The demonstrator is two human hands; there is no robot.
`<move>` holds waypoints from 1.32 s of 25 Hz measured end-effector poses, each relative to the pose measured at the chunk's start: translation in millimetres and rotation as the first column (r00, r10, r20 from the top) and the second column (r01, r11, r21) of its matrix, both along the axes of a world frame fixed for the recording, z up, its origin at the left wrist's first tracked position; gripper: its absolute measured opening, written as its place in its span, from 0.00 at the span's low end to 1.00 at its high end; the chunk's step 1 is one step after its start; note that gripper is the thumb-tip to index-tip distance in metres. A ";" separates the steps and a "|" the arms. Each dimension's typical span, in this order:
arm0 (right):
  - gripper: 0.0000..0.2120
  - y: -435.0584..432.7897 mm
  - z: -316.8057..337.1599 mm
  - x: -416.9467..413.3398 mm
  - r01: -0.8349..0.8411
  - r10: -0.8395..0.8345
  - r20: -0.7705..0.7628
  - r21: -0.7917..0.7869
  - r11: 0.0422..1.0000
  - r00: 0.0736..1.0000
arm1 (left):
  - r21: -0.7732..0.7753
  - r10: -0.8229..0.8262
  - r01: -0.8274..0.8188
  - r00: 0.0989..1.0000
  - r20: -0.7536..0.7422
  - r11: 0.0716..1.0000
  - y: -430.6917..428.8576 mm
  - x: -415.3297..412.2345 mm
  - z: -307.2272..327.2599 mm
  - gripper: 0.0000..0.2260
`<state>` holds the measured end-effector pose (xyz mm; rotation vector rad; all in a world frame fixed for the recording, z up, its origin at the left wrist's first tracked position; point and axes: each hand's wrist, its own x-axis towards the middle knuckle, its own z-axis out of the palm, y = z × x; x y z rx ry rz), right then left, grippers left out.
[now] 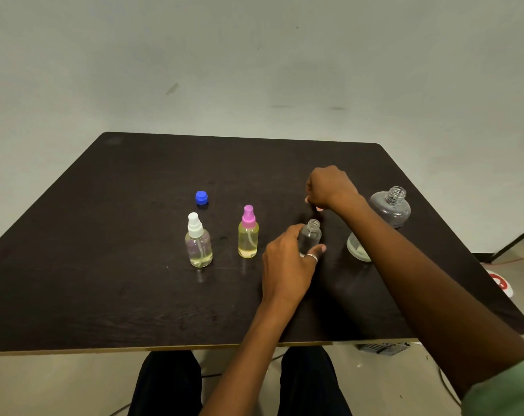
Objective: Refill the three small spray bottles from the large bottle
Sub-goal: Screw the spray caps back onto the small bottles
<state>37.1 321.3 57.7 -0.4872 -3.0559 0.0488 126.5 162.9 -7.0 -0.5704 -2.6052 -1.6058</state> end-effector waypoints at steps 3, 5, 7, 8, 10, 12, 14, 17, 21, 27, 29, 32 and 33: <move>0.02 5.7 -12.1 -3.0 0.043 -0.043 -0.016 0.003 0.999 0.999 | 0.036 0.014 -0.013 1.000 -0.019 0.999 -5.3 2.4 -1.8 0.19; 0.05 8.2 -17.7 -3.0 0.081 -0.081 -0.019 0.012 0.997 0.997 | 0.057 0.022 -0.020 0.999 -0.033 0.998 -9.4 3.7 -3.2 0.18; 0.09 7.6 -21.8 -0.8 0.114 -0.113 -0.031 0.023 0.993 0.993 | 0.053 0.025 -0.023 0.999 -0.045 0.998 -12.4 4.0 -3.1 0.18; 0.10 6.7 -23.0 0.2 0.125 -0.123 -0.041 0.031 0.992 0.992 | 0.051 0.026 -0.024 0.998 -0.053 0.998 -13.3 3.7 -3.5 0.19; 0.09 4.0 -24.2 1.9 0.131 -0.129 -0.050 0.043 0.990 0.990 | 0.055 0.030 -0.027 0.998 -0.058 0.998 -14.4 3.8 -3.7 0.18; 0.09 -0.6 -20.2 3.6 0.121 -0.120 -0.071 0.015 0.993 0.990 | 0.063 0.048 -0.045 0.997 -0.055 0.997 -15.3 3.4 -4.4 0.18; 0.09 -5.6 -9.7 7.3 0.094 -0.099 -0.136 -0.046 0.995 0.986 | 0.069 0.074 -0.071 0.996 -0.056 0.995 -15.6 2.9 -5.3 0.19; 0.09 -11.5 27.2 24.3 -0.051 0.016 -0.243 -0.139 0.989 0.970 | 0.071 0.106 -0.101 0.992 -0.064 0.992 -13.4 3.3 -7.3 0.19; 0.09 -23.6 107.6 71.7 -0.268 0.229 -0.250 -0.136 0.954 0.941 | 0.071 0.151 -0.145 0.985 -0.088 0.987 -8.5 2.7 -9.6 0.21; 0.07 -33.3 156.0 108.4 -0.343 0.340 -0.053 -0.183 0.921 0.939 | 0.084 0.147 -0.141 0.987 -0.069 0.986 -7.4 -3.1 -5.7 0.15; 0.08 -35.7 153.8 107.6 -0.366 0.368 -0.020 -0.147 0.919 0.930 | 0.089 0.143 -0.137 0.987 -0.069 0.987 -7.4 -3.2 -6.5 0.16; 0.08 -39.2 143.0 101.2 -0.400 0.403 0.021 -0.091 0.912 0.915 | 0.091 0.139 -0.132 0.987 -0.077 0.987 -7.4 -3.3 -8.2 0.17; 0.08 -41.4 138.0 98.4 -0.412 0.416 0.031 -0.079 0.908 0.909 | 0.092 0.138 -0.131 0.987 -0.080 0.987 -7.8 -3.4 -8.0 0.17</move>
